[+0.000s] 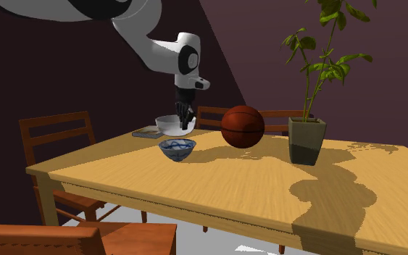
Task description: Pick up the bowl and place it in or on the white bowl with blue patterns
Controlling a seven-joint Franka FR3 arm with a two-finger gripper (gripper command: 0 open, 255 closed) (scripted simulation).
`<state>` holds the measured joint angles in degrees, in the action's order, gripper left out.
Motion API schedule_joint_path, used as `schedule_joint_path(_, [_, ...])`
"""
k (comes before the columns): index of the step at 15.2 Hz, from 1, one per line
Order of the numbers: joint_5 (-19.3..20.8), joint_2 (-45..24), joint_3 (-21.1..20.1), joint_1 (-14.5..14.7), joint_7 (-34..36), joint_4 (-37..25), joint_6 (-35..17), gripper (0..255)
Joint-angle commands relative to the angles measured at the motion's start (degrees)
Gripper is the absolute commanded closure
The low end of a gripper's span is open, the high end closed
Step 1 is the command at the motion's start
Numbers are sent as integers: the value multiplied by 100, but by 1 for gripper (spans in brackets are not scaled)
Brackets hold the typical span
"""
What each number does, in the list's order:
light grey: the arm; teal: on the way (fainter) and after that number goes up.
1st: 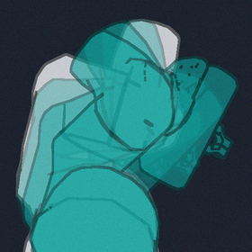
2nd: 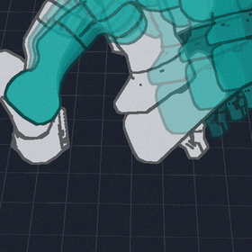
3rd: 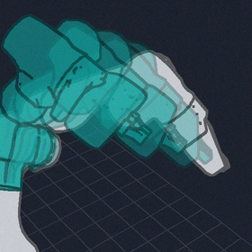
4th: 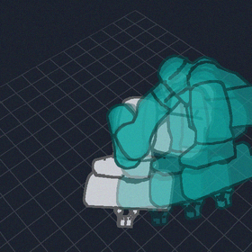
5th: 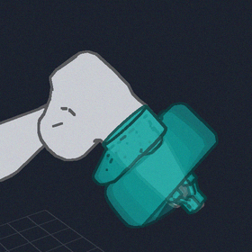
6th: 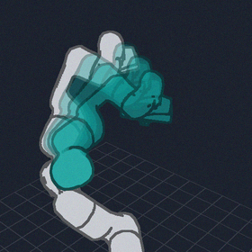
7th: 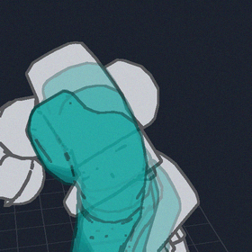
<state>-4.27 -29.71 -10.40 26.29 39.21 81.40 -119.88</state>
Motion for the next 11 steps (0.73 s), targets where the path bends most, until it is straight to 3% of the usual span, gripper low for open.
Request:
schedule_joint_path(1, [-4,-9,-1,2,-9,130,-147,255])
schedule_joint_path(7, [-4,-158,5,4,-56,397,-559,255])
schedule_joint_path(11, [-4,-158,5,4,-56,397,-559,255])
